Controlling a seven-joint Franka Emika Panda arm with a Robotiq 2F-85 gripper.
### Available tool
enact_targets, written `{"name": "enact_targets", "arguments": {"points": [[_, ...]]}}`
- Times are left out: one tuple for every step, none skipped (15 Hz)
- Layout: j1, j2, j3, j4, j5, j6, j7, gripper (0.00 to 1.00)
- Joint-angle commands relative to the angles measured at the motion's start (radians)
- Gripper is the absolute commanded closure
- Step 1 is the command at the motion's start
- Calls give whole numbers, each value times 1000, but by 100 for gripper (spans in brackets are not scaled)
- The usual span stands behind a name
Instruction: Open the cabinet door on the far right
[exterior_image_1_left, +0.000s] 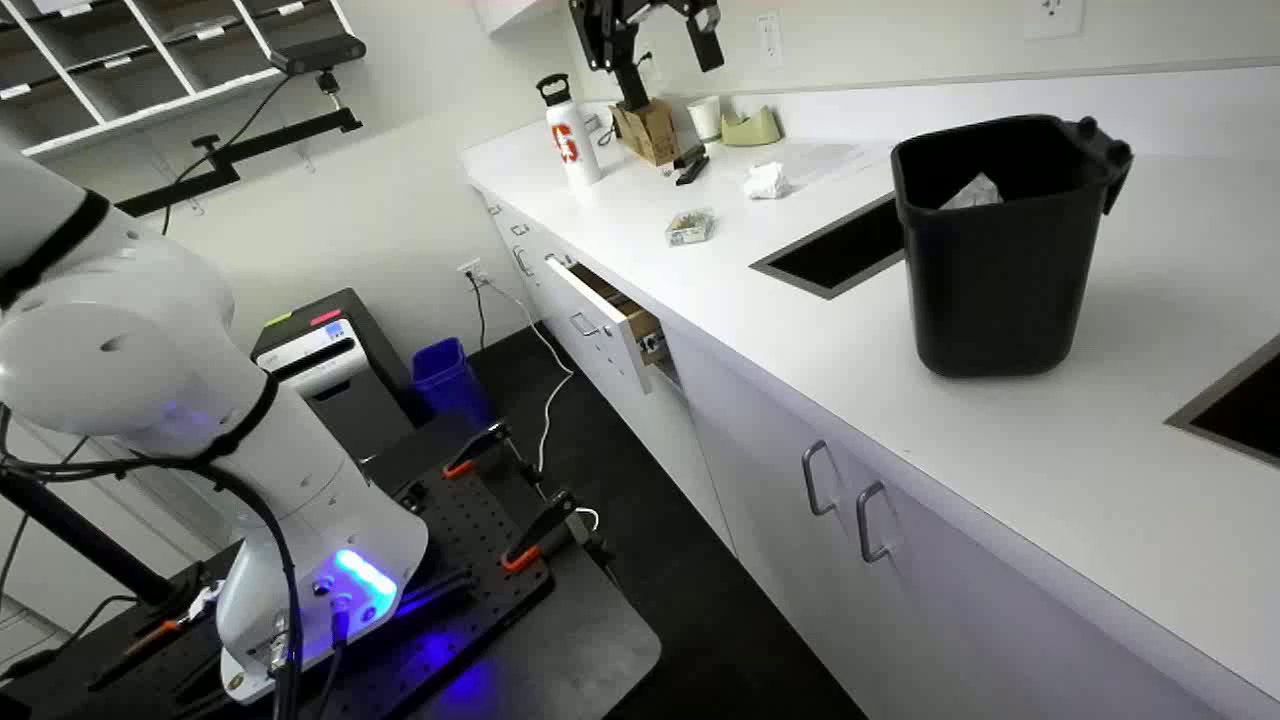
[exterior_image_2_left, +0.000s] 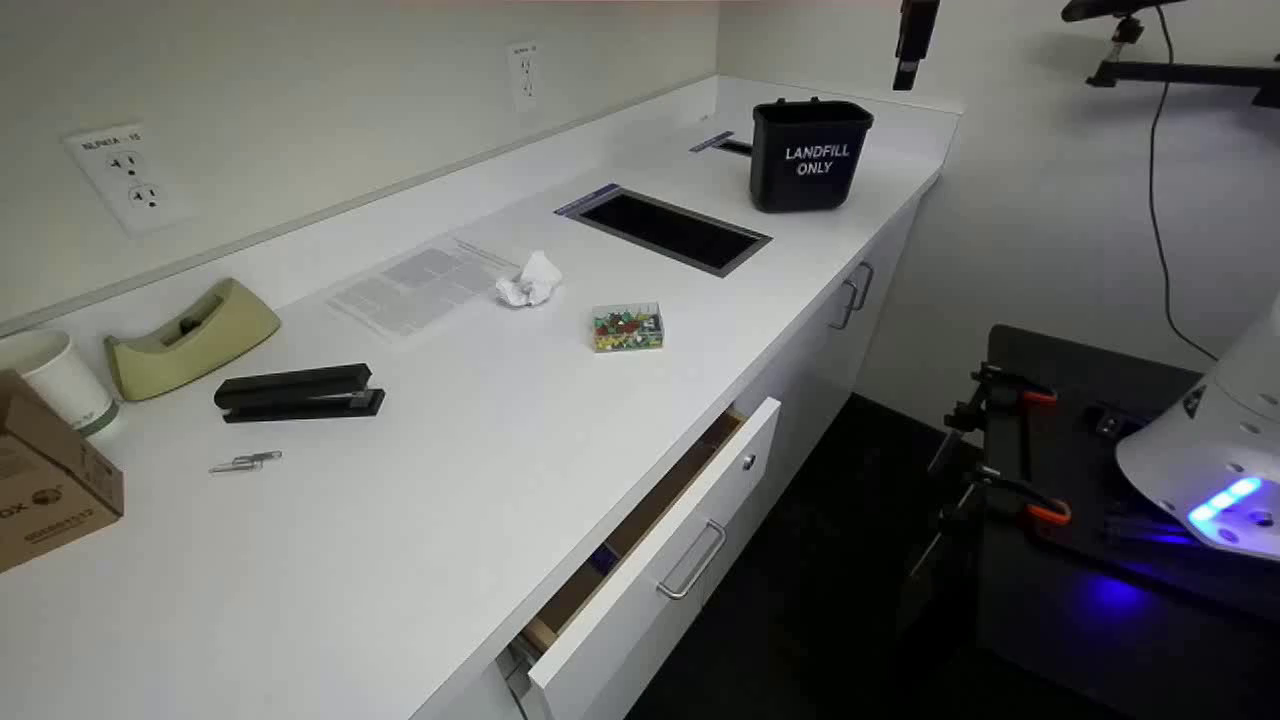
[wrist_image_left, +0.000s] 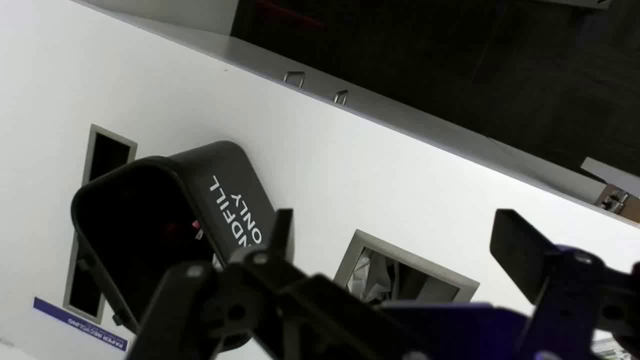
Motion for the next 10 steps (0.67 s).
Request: {"name": "enact_targets", "arguments": {"points": [[0, 0, 0, 2, 1, -3, -1, 0], [0, 0, 0, 2, 1, -3, -1, 0], [0, 0, 0, 2, 1, -3, -1, 0], [0, 0, 0, 2, 1, -3, -1, 0], [0, 0, 0, 2, 1, -3, -1, 0], [0, 0, 0, 2, 1, -3, -1, 0], [-8, -13, -4, -13, -2, 13, 20, 0], [-16, -28, -12, -28, 2, 22, 29, 0], [-26, -41, -23, -43, 7, 26, 35, 0], [-37, -52, -37, -58, 14, 24, 47, 0]]}}
